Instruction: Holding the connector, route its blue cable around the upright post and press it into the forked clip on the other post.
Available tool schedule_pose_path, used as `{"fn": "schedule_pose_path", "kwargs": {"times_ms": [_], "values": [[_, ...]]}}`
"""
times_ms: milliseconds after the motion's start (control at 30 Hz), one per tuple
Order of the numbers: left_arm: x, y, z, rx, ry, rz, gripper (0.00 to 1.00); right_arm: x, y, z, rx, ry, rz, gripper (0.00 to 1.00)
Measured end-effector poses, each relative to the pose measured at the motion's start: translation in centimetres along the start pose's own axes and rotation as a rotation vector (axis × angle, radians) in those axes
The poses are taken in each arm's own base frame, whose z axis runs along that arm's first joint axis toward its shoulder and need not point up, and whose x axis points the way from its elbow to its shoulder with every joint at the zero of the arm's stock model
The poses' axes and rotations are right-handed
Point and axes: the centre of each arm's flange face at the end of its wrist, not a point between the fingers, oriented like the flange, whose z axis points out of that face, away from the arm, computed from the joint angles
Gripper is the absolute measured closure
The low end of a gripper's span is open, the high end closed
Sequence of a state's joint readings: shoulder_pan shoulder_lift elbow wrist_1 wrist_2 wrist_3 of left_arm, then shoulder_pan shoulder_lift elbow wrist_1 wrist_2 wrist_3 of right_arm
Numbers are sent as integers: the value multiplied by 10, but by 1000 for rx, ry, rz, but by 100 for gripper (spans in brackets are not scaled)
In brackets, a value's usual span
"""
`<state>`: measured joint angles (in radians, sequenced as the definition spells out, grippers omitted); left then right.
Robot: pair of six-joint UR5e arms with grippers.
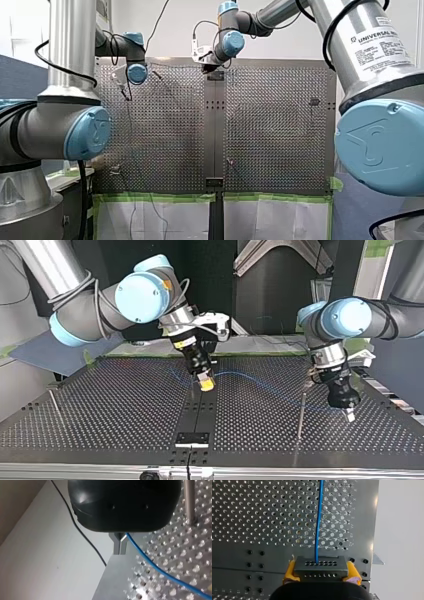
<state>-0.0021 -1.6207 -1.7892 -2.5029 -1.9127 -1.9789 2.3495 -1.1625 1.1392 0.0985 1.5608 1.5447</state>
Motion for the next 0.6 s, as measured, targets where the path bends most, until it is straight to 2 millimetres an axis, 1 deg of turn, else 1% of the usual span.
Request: {"fn": "schedule_pose_path", "kwargs": {"times_ms": [233,333,400,600], "values": [[-8,20,17,2,1,29,97,8,4,4,2,20,6,62],[-7,28,22,5,7,39,97,8,5,7,2,22,11,62],[-3,30,24,11,18,44,97,6,6,11,1,18,12,62],[27,32,24,50,85,74,97,-4,10,24,1,3,13,62]]}}
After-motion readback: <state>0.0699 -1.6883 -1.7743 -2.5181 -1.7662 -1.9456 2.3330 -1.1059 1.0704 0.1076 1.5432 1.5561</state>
